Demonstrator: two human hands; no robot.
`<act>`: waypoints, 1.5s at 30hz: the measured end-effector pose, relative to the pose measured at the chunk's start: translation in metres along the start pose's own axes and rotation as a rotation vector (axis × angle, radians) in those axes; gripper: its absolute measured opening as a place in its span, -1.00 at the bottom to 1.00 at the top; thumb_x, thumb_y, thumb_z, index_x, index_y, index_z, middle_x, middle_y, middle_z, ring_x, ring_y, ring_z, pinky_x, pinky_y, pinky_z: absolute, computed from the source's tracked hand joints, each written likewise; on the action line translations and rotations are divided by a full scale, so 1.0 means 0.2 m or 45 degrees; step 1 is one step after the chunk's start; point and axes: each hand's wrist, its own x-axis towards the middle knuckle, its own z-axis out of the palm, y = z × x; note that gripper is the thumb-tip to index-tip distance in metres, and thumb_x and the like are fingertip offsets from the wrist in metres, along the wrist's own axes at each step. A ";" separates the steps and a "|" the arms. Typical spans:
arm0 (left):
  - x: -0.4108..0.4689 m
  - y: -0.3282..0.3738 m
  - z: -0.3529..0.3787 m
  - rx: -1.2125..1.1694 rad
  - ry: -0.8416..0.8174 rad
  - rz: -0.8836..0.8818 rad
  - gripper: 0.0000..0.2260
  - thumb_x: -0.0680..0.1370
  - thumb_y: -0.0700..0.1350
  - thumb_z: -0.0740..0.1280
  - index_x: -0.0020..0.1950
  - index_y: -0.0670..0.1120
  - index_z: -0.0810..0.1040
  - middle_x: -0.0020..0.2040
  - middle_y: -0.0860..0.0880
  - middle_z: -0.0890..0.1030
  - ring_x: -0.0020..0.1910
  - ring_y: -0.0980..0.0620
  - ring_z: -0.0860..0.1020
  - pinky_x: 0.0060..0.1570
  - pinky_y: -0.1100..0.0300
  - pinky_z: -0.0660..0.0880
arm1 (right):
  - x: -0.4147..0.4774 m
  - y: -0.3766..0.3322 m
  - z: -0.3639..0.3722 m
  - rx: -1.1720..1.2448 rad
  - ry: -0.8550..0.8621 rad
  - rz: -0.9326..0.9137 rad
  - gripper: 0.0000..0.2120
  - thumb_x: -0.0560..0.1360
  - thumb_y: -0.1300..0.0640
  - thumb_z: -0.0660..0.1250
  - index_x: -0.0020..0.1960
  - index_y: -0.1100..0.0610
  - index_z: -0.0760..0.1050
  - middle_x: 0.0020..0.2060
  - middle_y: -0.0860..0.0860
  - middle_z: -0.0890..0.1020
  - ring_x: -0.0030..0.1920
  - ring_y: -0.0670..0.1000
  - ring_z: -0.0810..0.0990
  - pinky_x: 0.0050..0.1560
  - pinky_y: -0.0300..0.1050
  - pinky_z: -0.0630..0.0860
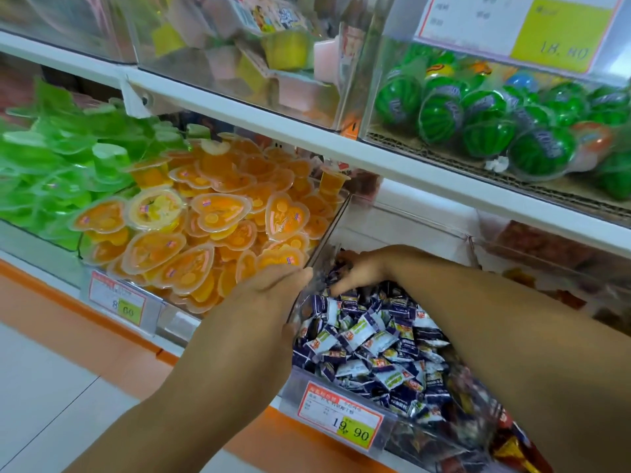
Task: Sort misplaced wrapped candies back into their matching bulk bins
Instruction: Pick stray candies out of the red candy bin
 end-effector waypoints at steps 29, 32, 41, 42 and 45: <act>0.00 0.02 -0.02 -0.003 -0.039 -0.016 -0.47 0.61 -0.15 0.24 0.52 0.16 0.18 0.47 0.25 0.22 0.40 0.23 0.26 0.27 0.39 0.22 | -0.29 0.21 -0.13 -0.326 0.193 -0.031 -0.50 0.60 -0.20 0.12 0.44 0.03 0.33 0.43 0.06 0.35 0.36 0.12 0.40 0.30 0.06 0.44; 0.00 0.01 -0.02 -0.001 -0.046 -0.022 -0.46 0.60 -0.16 0.23 0.52 0.18 0.16 0.48 0.27 0.19 0.41 0.23 0.24 0.28 0.36 0.23 | -0.19 0.26 -0.06 -0.448 0.024 0.191 -0.29 0.55 -0.34 0.05 0.53 0.10 0.17 0.52 0.09 0.19 0.50 0.13 0.19 0.45 0.09 0.14; 0.00 0.01 0.00 0.019 -0.031 -0.034 -0.44 0.58 -0.17 0.26 0.51 0.18 0.19 0.46 0.26 0.24 0.40 0.22 0.27 0.21 0.41 0.20 | -0.02 0.24 0.05 -0.144 0.095 0.117 -0.46 0.65 0.06 0.16 0.54 0.17 0.06 0.52 0.13 0.12 0.47 0.13 0.19 0.34 -0.11 0.21; 0.00 0.01 0.00 0.011 -0.024 -0.037 -0.45 0.58 -0.17 0.27 0.51 0.19 0.20 0.46 0.27 0.24 0.40 0.21 0.27 0.19 0.41 0.21 | -0.01 0.26 0.06 -0.149 0.115 0.102 -0.50 0.66 0.16 0.12 0.55 0.14 0.06 0.53 0.12 0.08 0.49 0.13 0.16 0.35 -0.10 0.20; 0.01 0.01 -0.01 0.016 -0.031 -0.042 -0.44 0.59 -0.14 0.27 0.51 0.21 0.17 0.46 0.30 0.21 0.40 0.23 0.25 0.23 0.40 0.21 | -0.04 0.25 0.06 -0.127 0.058 0.091 -0.44 0.62 0.40 -0.02 0.57 0.10 0.01 0.56 0.14 -0.02 0.53 0.16 0.03 0.39 -0.05 0.14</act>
